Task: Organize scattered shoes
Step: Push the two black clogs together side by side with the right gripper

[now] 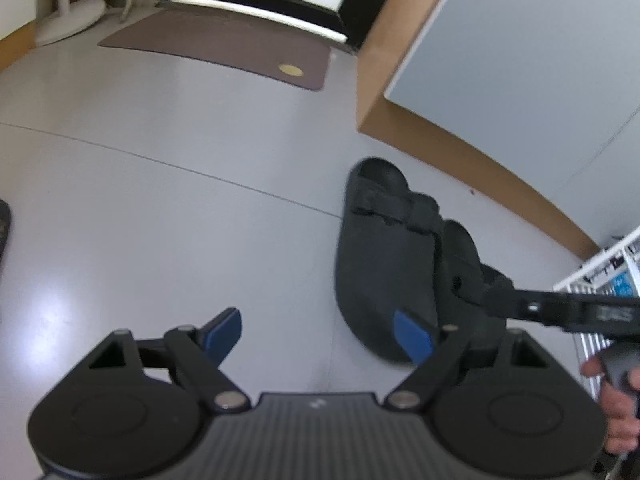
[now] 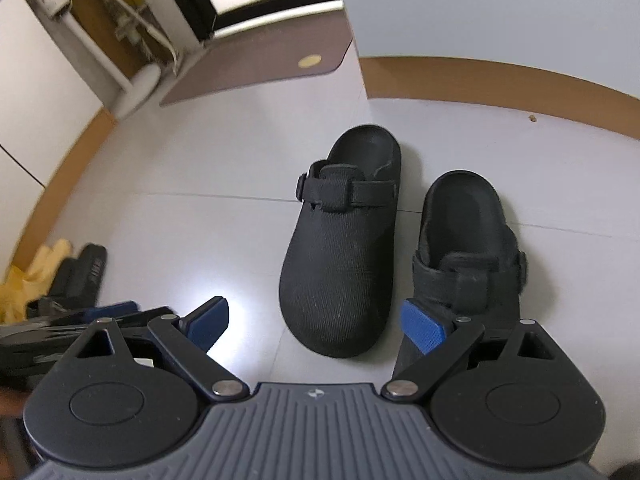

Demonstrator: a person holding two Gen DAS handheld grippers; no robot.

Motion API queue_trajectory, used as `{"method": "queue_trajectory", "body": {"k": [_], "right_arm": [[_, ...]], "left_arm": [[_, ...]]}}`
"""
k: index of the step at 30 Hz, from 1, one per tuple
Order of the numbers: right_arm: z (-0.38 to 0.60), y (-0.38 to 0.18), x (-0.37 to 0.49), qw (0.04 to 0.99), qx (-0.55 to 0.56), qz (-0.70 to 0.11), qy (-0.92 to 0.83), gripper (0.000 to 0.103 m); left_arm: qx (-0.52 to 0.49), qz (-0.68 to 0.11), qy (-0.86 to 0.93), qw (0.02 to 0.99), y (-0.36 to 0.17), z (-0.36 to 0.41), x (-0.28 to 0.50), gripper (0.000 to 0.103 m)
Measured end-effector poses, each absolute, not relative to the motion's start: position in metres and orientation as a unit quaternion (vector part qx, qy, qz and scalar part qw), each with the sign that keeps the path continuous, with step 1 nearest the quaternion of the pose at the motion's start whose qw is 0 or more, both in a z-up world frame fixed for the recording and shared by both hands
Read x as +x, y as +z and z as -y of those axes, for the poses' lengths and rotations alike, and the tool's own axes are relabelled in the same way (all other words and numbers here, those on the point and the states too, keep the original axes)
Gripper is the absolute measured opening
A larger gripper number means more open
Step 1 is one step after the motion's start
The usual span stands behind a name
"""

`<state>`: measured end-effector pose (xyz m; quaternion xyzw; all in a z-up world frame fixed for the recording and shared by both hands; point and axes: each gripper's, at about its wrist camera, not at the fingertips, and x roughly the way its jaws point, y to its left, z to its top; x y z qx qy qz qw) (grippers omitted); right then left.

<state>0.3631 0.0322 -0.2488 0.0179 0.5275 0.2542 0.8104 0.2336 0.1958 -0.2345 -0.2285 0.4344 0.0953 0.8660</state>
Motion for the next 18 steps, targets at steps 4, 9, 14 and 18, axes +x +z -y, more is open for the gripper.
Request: {"method": "queue_trajectory", "body": {"k": [4, 9, 14, 18], "right_arm": [[-0.049, -0.268, 0.381, 0.808, 0.003, -0.541, 0.234, 0.096], [-0.062, -0.299, 0.397, 0.804, 0.005, -0.560, 0.202, 0.096], [-0.065, -0.315, 0.406, 0.801, 0.000, -0.570, 0.186, 0.097], [-0.073, -0.320, 0.408, 0.806, -0.010, -0.561, 0.189, 0.097]], "left_arm": [[-0.237, -0.427, 0.108, 0.866, -0.238, -0.208, 0.227, 0.088], [-0.240, -0.437, 0.121, 0.858, -0.246, -0.217, 0.224, 0.088], [-0.240, -0.455, 0.113, 0.850, -0.256, -0.214, 0.225, 0.088], [-0.243, -0.457, 0.112, 0.848, -0.260, -0.213, 0.218, 0.089]]}}
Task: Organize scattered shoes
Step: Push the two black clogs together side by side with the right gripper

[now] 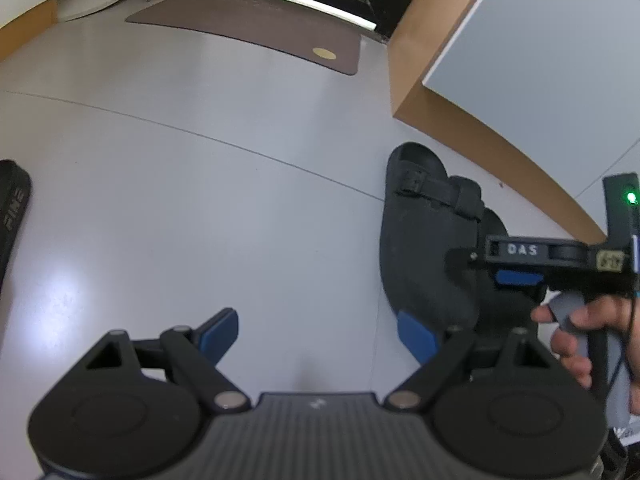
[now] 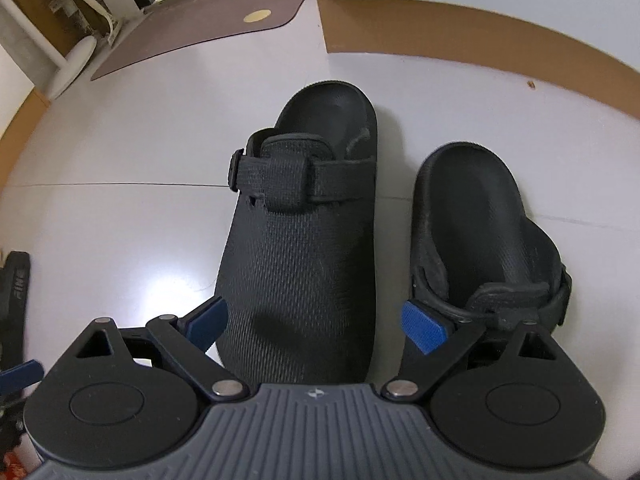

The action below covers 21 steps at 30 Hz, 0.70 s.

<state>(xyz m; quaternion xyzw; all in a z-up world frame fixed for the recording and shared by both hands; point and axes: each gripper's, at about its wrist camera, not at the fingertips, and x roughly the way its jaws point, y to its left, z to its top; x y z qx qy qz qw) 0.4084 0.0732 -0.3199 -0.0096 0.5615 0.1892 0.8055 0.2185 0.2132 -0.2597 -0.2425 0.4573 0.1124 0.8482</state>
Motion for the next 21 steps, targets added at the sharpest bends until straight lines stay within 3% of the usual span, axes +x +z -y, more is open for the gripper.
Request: {"method": "queue_trajectory", "body": {"k": [10, 12, 15, 21], "right_arm": [[-0.085, -0.333, 0.409, 0.810, -0.042, -0.553, 0.189, 0.101], [-0.085, -0.334, 0.405, 0.814, -0.048, -0.546, 0.193, 0.096], [-0.079, -0.334, 0.405, 0.803, -0.005, -0.563, 0.194, 0.081], [-0.070, -0.338, 0.398, 0.801, 0.017, -0.571, 0.180, 0.081]], "left_arm": [[-0.256, -0.461, 0.125, 0.840, -0.266, -0.220, 0.213, 0.089], [-0.258, -0.462, 0.122, 0.840, -0.267, -0.219, 0.214, 0.088], [-0.260, -0.463, 0.118, 0.839, -0.267, -0.217, 0.214, 0.088], [-0.270, -0.455, 0.121, 0.840, -0.267, -0.219, 0.213, 0.089]]}}
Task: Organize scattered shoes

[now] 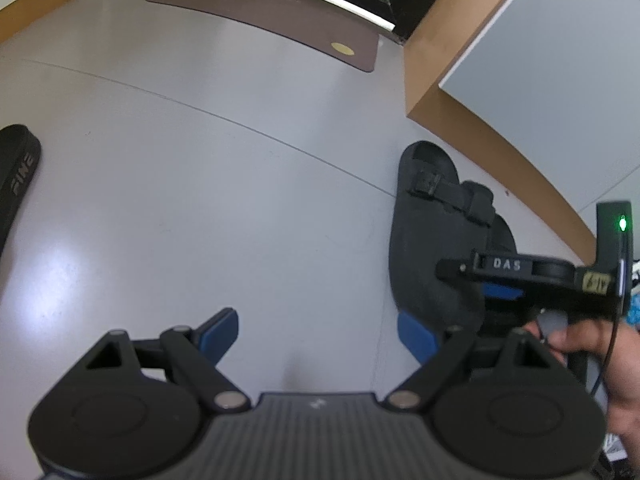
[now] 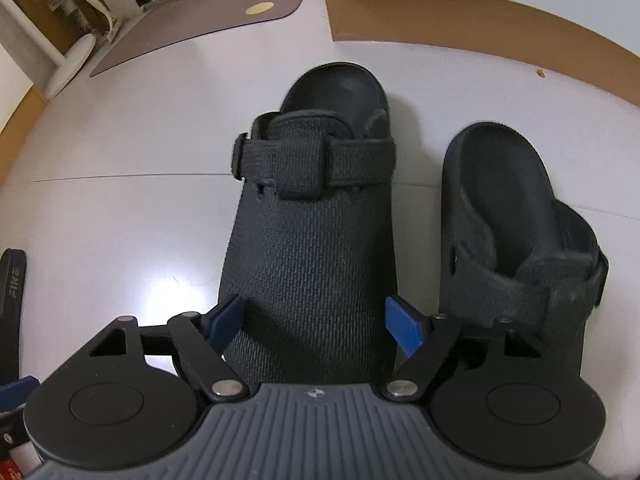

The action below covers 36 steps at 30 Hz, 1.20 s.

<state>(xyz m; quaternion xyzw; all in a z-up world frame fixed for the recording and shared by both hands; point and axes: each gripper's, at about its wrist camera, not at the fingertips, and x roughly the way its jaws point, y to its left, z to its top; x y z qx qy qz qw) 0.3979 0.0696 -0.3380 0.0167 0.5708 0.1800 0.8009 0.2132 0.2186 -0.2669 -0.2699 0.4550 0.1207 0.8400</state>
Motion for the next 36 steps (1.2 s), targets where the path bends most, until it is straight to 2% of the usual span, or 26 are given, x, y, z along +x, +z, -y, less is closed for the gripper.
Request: {"method": "queue_trajectory", "body": {"k": [23, 26, 29, 36], "right_arm": [[-0.050, -0.338, 0.369, 0.772, 0.052, -0.623, 0.117, 0.079], [-0.049, -0.339, 0.368, 0.769, 0.059, -0.626, 0.115, 0.082], [-0.045, -0.340, 0.365, 0.764, 0.071, -0.631, 0.117, 0.089], [-0.042, -0.330, 0.354, 0.765, 0.064, -0.626, 0.133, 0.090]], "left_arm": [[-0.272, -0.454, 0.109, 0.842, -0.273, -0.208, 0.227, 0.088], [-0.267, -0.455, 0.106, 0.843, -0.273, -0.205, 0.230, 0.089], [-0.266, -0.455, 0.103, 0.843, -0.272, -0.202, 0.231, 0.089], [-0.264, -0.454, 0.098, 0.845, -0.268, -0.193, 0.228, 0.089]]}}
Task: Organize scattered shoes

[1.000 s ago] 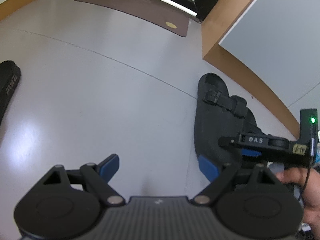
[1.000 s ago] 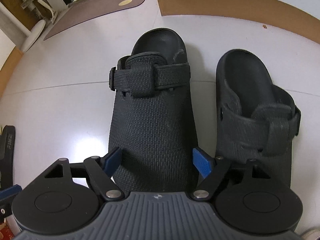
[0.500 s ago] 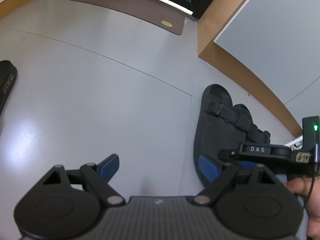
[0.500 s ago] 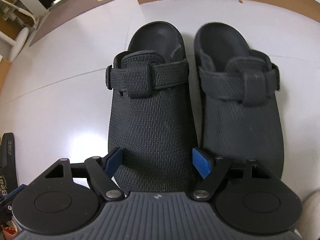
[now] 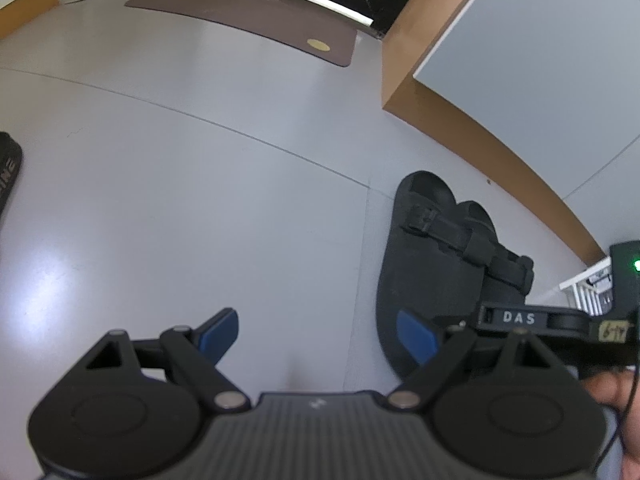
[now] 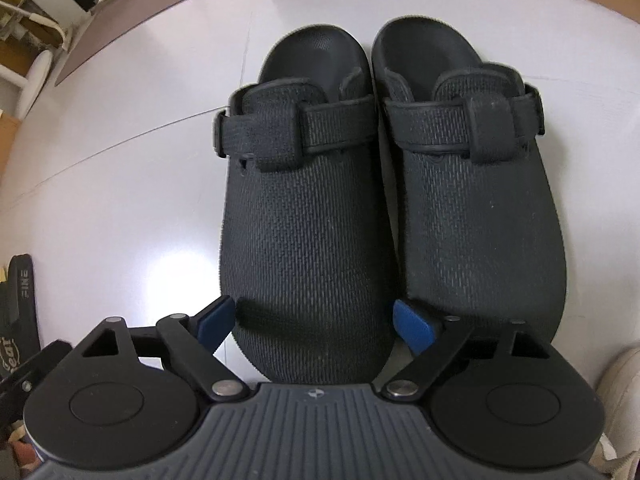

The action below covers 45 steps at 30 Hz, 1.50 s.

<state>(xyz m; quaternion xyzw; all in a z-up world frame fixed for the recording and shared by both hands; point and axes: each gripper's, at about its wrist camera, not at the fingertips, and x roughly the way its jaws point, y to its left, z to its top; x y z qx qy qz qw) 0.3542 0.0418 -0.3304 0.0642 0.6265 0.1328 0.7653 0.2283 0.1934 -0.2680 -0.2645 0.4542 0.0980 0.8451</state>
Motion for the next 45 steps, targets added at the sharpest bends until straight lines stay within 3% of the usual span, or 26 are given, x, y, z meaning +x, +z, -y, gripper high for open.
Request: {"method": "queue_trajectory", "body": {"k": [29, 39, 41, 45], "right_arm": [[0.056, -0.183, 0.268, 0.821, 0.024, -0.555, 0.131, 0.090], [0.112, -0.167, 0.235, 0.818, -0.003, -0.564, 0.118, 0.090], [0.127, -0.165, 0.232, 0.815, -0.012, -0.569, 0.109, 0.090], [0.147, -0.163, 0.224, 0.809, -0.007, -0.579, 0.101, 0.090]], "left_arm": [[-0.305, -0.425, 0.052, 0.851, -0.237, -0.135, 0.210, 0.089], [-0.288, -0.421, 0.026, 0.860, -0.230, -0.123, 0.209, 0.089], [-0.258, -0.441, -0.035, 0.859, -0.221, -0.196, 0.199, 0.089], [-0.256, -0.441, -0.038, 0.860, -0.218, -0.195, 0.198, 0.088]]}}
